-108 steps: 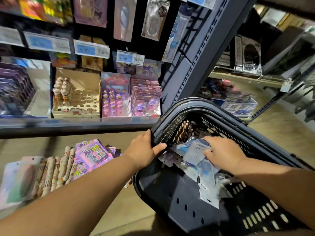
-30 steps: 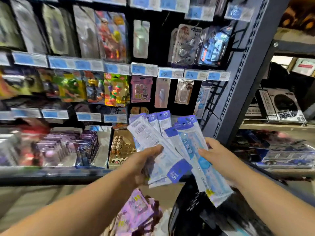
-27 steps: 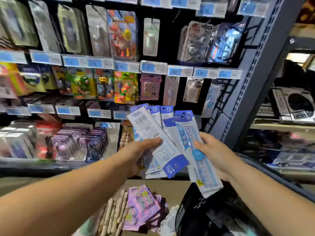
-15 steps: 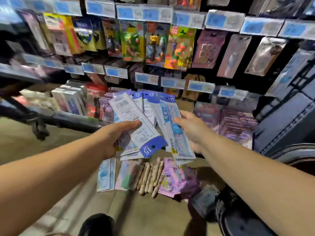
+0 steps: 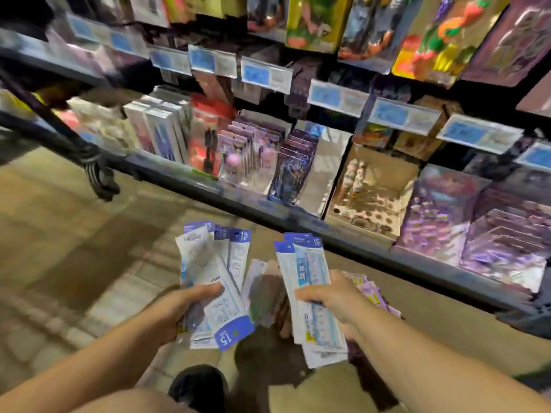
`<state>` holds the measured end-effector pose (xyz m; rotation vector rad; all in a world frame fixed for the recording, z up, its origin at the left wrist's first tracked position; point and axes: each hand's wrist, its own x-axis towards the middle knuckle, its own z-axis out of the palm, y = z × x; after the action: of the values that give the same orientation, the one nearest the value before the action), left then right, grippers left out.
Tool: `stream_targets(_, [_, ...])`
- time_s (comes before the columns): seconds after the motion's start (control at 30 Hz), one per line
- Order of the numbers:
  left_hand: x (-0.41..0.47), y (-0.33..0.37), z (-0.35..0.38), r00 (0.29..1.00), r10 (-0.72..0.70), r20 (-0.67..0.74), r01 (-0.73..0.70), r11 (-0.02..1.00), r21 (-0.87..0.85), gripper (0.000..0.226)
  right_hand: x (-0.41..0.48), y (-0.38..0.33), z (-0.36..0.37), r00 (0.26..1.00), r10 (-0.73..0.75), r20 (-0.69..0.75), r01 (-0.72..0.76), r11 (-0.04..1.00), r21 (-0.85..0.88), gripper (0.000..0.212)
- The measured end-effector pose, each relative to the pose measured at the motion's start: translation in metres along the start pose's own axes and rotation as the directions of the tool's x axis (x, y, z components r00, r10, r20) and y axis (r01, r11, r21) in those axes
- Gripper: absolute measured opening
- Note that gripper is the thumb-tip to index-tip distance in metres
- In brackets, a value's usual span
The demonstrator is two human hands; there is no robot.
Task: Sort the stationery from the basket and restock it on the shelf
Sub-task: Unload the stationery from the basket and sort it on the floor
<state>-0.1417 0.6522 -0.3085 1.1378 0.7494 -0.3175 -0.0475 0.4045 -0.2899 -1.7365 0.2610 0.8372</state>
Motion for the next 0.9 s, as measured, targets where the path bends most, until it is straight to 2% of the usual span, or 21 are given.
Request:
stream_targets(0.03, [0.004, -0.004, -0.012, 0.999, -0.020, -0.037, 0.020, 1.000, 0.009, 0.016, 0.002, 0.001, 0.002, 1.000, 0.023, -0.010, -0.023, 1.000, -0.010, 0.067])
stream_targets(0.1, [0.010, -0.005, -0.031, 0.994, -0.045, -0.097, 0.041, 0.998, -0.048, 0.008, 0.014, -0.002, 0.008, 0.998, 0.055, -0.006, -0.056, 0.998, -0.039, 0.044])
stream_targets(0.17, [0.020, -0.006, -0.048, 0.990, -0.036, -0.137, 0.027, 0.997, -0.066, 0.020, 0.030, -0.006, 0.022, 0.997, 0.080, 0.013, -0.079, 0.995, -0.063, 0.033])
stream_targets(0.23, [0.024, -0.003, -0.059, 0.990, -0.032, -0.139, 0.021, 0.997, -0.076, 0.023, 0.047, -0.009, 0.043, 0.996, 0.084, 0.043, -0.080, 0.993, -0.083, 0.033])
stream_targets(0.27, [0.025, 0.001, -0.063, 0.987, -0.044, -0.155, 0.032, 0.997, -0.076, 0.009, 0.055, -0.011, 0.056, 0.995, 0.082, 0.055, -0.077, 0.993, -0.086, 0.034])
stream_targets(0.37, [0.038, 0.009, -0.082, 0.977, -0.055, -0.206, 0.020, 0.986, -0.168, 0.040, 0.083, -0.016, 0.096, 0.995, 0.064, 0.083, -0.057, 0.995, -0.083, 0.030])
stream_targets(0.57, [0.070, 0.007, -0.133, 0.957, -0.111, -0.267, 0.044, 0.968, -0.247, 0.025, 0.139, -0.014, 0.163, 0.994, 0.108, 0.034, -0.101, 0.984, -0.149, 0.032])
stream_targets(0.63, [0.075, 0.005, -0.143, 0.956, -0.122, -0.267, 0.055, 0.968, -0.246, 0.033, 0.149, -0.016, 0.174, 0.988, 0.145, 0.057, -0.132, 0.973, -0.190, 0.032])
stream_targets(0.67, [0.077, 0.002, -0.147, 0.952, -0.130, -0.277, 0.061, 0.968, -0.245, 0.035, 0.154, -0.016, 0.176, 0.985, 0.163, 0.050, -0.146, 0.959, -0.243, 0.032])
stream_targets(0.77, [0.079, -0.003, -0.155, 0.929, -0.166, -0.331, 0.082, 0.964, -0.254, 0.024, 0.158, -0.012, 0.172, 0.982, 0.179, -0.066, -0.190, 0.891, -0.411, 0.032])
stream_targets(0.87, [0.082, -0.004, -0.155, 0.925, -0.173, -0.337, 0.091, 0.965, -0.246, 0.047, 0.160, -0.008, 0.168, 0.977, 0.177, -0.120, -0.212, 0.855, -0.472, 0.030])
stream_targets(0.9, [0.082, -0.003, -0.154, 0.930, -0.171, -0.325, 0.087, 0.962, -0.258, 0.046, 0.160, -0.007, 0.168, 0.976, 0.176, -0.131, -0.217, 0.856, -0.470, 0.028])
